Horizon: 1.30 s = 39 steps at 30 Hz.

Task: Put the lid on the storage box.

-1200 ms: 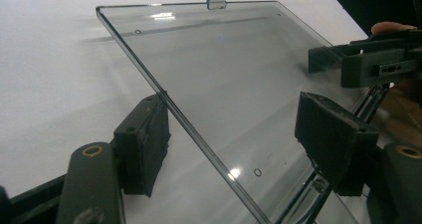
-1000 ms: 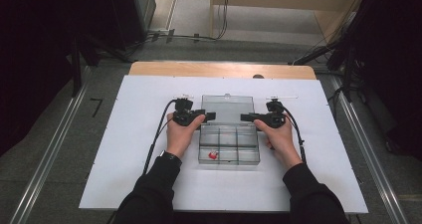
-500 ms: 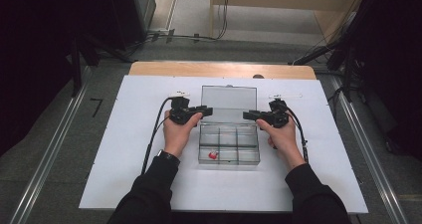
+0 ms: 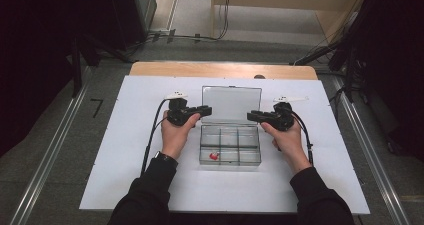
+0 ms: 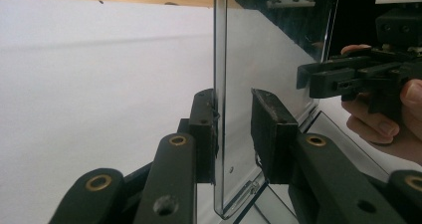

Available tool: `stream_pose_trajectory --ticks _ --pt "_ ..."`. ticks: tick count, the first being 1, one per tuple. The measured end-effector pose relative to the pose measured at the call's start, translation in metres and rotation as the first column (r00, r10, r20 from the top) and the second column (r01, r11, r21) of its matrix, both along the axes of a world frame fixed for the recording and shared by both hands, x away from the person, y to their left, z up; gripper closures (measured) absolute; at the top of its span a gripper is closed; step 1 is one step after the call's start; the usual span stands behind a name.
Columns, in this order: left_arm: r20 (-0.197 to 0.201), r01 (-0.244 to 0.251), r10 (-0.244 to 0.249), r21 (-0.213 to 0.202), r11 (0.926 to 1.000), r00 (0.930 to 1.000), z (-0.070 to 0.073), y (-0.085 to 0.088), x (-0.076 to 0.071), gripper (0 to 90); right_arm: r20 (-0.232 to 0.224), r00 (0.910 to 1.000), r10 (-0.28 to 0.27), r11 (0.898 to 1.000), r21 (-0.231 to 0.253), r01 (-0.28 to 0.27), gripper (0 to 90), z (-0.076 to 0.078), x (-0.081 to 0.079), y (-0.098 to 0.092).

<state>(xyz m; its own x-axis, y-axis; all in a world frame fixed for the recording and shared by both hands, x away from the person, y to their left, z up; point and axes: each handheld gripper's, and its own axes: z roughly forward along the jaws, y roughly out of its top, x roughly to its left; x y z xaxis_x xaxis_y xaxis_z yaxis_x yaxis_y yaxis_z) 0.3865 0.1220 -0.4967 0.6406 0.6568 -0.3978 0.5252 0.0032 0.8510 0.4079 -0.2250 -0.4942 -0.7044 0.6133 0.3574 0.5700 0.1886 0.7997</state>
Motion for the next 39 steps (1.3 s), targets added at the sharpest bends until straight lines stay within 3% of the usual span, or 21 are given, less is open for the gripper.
stream_pose_trajectory --ticks 4,7,10,18,25,32,39 --pt "0.026 -0.021 0.020 0.028 0.9994 0.9995 0.006 -0.003 0.001 66.7 0.018 0.9998 0.007 1.000 -0.007 -0.007 66.9 0.000 -0.001 0.000" --pt "0.039 -0.025 0.024 0.006 0.9997 0.9990 0.015 -0.003 0.003 64.0 0.035 0.9993 0.014 1.000 -0.008 -0.013 67.2 0.000 -0.002 -0.001" --pt "0.054 -0.025 0.024 0.012 0.9996 0.9982 0.020 -0.004 0.004 61.8 0.040 0.9990 0.020 1.000 -0.010 -0.019 67.4 0.000 -0.003 -0.001" --pt "0.066 -0.019 0.019 0.005 0.9998 0.9976 0.020 -0.003 0.000 66.8 0.058 0.9978 0.033 0.999 -0.021 -0.032 67.3 0.002 -0.004 -0.002" --pt "0.097 0.005 -0.006 0.006 1.0000 0.9952 0.021 -0.002 -0.006 67.4 0.099 0.9943 0.039 0.997 -0.070 -0.033 64.2 0.005 -0.008 0.001" --pt "0.116 0.020 -0.020 -0.005 0.9998 0.9930 0.020 -0.001 -0.012 66.7 0.124 0.9921 0.015 0.999 -0.048 -0.009 56.7 0.017 -0.012 -0.001" --pt "0.128 0.031 -0.030 -0.013 0.9994 0.9914 0.020 0.000 -0.017 65.8 0.177 0.9840 0.019 0.999 -0.034 -0.013 54.6 0.035 -0.018 -0.001"
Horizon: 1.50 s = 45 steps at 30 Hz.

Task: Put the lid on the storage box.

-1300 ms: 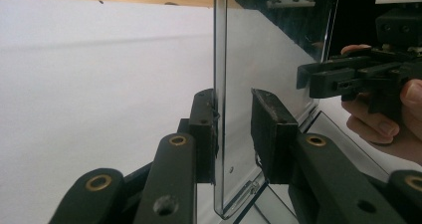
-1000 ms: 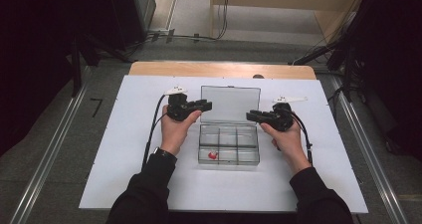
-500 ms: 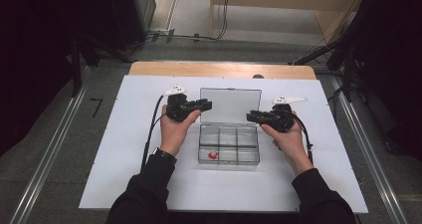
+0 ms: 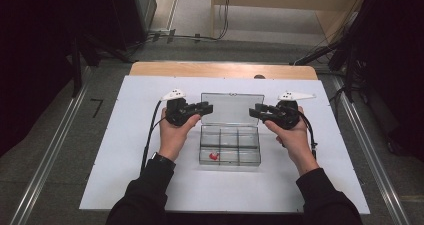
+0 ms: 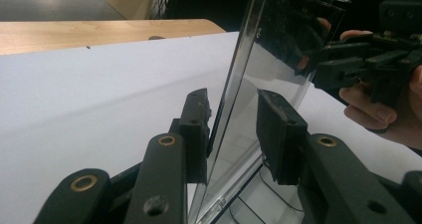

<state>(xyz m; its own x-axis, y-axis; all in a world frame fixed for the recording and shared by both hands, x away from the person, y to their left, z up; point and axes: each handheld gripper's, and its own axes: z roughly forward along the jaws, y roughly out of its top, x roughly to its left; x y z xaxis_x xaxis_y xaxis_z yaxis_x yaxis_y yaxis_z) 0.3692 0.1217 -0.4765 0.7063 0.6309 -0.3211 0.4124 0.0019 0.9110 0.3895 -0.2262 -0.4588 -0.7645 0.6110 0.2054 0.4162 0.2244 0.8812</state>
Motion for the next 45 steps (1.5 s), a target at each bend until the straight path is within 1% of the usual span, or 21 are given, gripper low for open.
stream_pose_trajectory --ticks 3,6,10,15,21,24,26,30,31,34,37,40,44,45 --pt "0.002 0.004 -0.004 0.002 1.0000 1.0000 0.000 0.000 -0.002 65.3 0.021 0.9998 0.006 1.000 0.004 -0.006 54.6 0.006 -0.002 0.001" --pt "0.011 0.008 -0.008 0.004 1.0000 0.9999 0.000 0.000 -0.004 65.0 0.037 0.9993 0.001 1.000 -0.005 -0.001 54.6 0.009 -0.005 0.003" --pt "0.018 0.017 -0.017 0.003 0.9999 0.9997 0.000 0.001 -0.007 64.7 0.042 0.9991 0.005 1.000 0.008 -0.005 55.6 0.011 -0.007 0.003" --pt "0.020 0.026 -0.026 0.002 0.9997 0.9995 -0.001 0.002 -0.009 64.0 0.052 0.9986 0.010 1.000 -0.001 -0.010 57.5 0.012 -0.009 0.003" --pt "0.021 0.030 -0.031 0.015 0.9994 0.9993 0.000 0.001 -0.010 62.3 0.056 0.9984 0.008 1.000 -0.009 -0.008 58.6 0.012 -0.013 0.004" --pt "0.022 0.015 -0.016 0.030 0.9994 0.9996 0.001 0.001 -0.012 58.4 0.063 0.9979 0.013 1.000 -0.012 -0.012 58.6 0.011 -0.015 0.004" --pt "0.013 0.004 -0.004 0.039 0.9992 0.9999 0.001 0.001 -0.013 51.2 0.062 0.9980 0.013 1.000 -0.009 -0.012 58.6 0.011 -0.017 0.004" --pt "0.010 -0.007 0.006 0.046 0.9989 0.9999 0.002 0.004 -0.017 48.3 0.064 0.9978 0.015 1.000 -0.013 -0.014 58.4 0.011 -0.019 0.004" --pt "0.011 -0.017 0.016 0.044 0.9989 0.9998 0.002 0.005 -0.019 48.4 0.066 0.9977 0.017 1.000 -0.013 -0.016 58.4 0.011 -0.020 0.004" --pt "0.009 -0.034 0.034 0.055 0.9979 0.9994 0.004 0.008 -0.024 48.7 0.069 0.9975 0.016 1.000 -0.014 -0.015 58.1 0.011 -0.022 0.004" --pt "0.014 -0.040 0.039 0.052 0.9978 0.9991 0.005 0.011 -0.029 51.3 0.072 0.9973 0.019 1.000 -0.013 -0.018 57.9 0.010 -0.024 0.004" --pt "0.020 -0.053 0.052 0.066 0.9964 0.9984 0.003 0.014 -0.035 57.0 0.073 0.9971 0.021 1.000 -0.015 -0.020 57.7 0.010 -0.026 0.003" --pt "0.011 -0.051 0.051 0.071 0.9962 0.9987 -0.001 0.018 -0.041 62.1 0.080 0.9966 0.023 1.000 -0.017 -0.022 57.5 0.009 -0.029 0.003" --pt "0.007 -0.042 0.042 0.072 0.9965 0.9991 -0.002 0.020 -0.043 63.9 0.080 0.9965 0.025 1.000 -0.017 -0.023 57.4 0.009 -0.029 0.003"
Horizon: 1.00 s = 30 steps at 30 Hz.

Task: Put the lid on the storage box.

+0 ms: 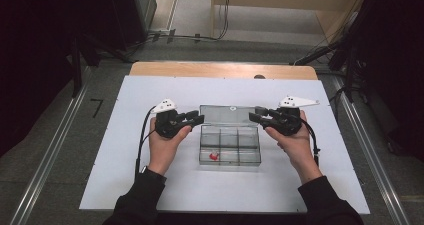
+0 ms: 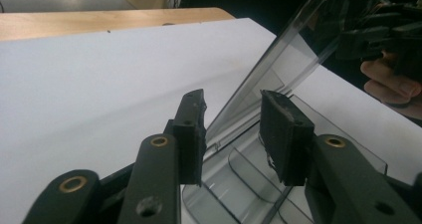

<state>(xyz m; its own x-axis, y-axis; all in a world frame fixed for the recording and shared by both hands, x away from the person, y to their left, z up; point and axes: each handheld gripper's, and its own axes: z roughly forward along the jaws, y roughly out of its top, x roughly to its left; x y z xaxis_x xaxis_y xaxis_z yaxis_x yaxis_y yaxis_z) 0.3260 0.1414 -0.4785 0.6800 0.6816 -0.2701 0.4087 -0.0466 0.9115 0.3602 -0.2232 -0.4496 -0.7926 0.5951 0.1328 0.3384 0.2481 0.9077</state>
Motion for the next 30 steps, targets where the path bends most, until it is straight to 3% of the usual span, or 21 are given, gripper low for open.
stream_pose_trajectory --ticks 2,15,23,30 --pt "-0.007 0.003 -0.004 -0.014 0.9999 1.0000 -0.003 0.002 -0.003 68.3 0.000 1.0000 0.000 1.000 0.003 0.000 57.2 -0.001 -0.001 0.000" --pt "-0.017 0.021 -0.021 0.009 0.9997 0.9996 -0.007 0.000 -0.015 88.9 0.010 0.9999 0.000 1.000 -0.011 0.000 55.2 -0.002 -0.011 0.000" --pt "-0.027 0.065 -0.066 -0.010 0.9978 0.9975 -0.008 -0.006 -0.016 89.9 0.016 0.9998 0.007 1.000 -0.013 -0.006 54.0 -0.004 -0.016 0.000" --pt "-0.027 0.076 -0.077 -0.018 0.9969 0.9967 -0.007 -0.006 -0.016 89.9 0.019 0.9998 0.011 1.000 -0.015 -0.011 53.1 -0.006 -0.019 -0.001"
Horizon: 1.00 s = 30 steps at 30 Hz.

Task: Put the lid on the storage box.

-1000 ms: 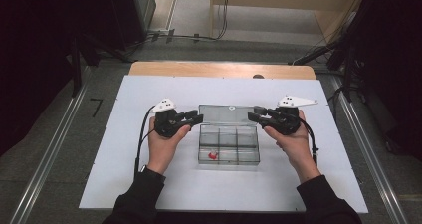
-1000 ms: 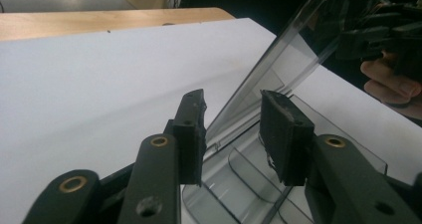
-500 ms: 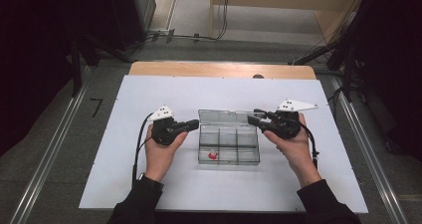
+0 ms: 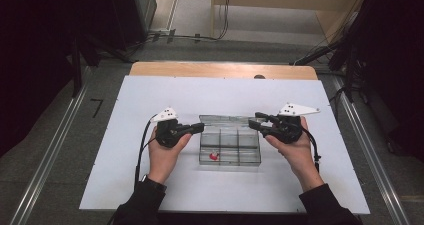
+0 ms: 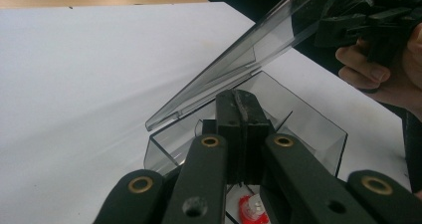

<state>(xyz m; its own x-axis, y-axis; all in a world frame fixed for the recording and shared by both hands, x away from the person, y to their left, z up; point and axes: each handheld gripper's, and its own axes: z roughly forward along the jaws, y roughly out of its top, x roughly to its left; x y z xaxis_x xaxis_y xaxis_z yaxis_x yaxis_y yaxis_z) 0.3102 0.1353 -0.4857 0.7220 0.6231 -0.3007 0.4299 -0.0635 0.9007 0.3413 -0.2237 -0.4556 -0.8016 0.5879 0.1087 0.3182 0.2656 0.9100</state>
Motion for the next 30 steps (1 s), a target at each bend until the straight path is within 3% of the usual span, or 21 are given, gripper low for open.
stream_pose_trajectory --ticks 14,22,30 --pt "-0.001 0.015 -0.015 -0.016 0.9998 0.9999 0.000 -0.001 0.001 90.0 -0.018 0.9997 0.018 1.000 0.002 -0.018 48.9 0.000 -0.003 0.000" --pt "-0.002 0.015 -0.015 -0.016 0.9998 0.9999 0.000 -0.001 0.001 89.9 -0.041 0.9989 0.024 1.000 -0.001 -0.024 37.7 0.001 -0.006 -0.002" --pt "-0.001 0.016 -0.016 -0.018 0.9997 0.9999 0.000 -0.001 0.000 89.9 -0.100 0.9950 0.001 1.000 0.007 0.000 28.0 0.001 -0.007 -0.010"
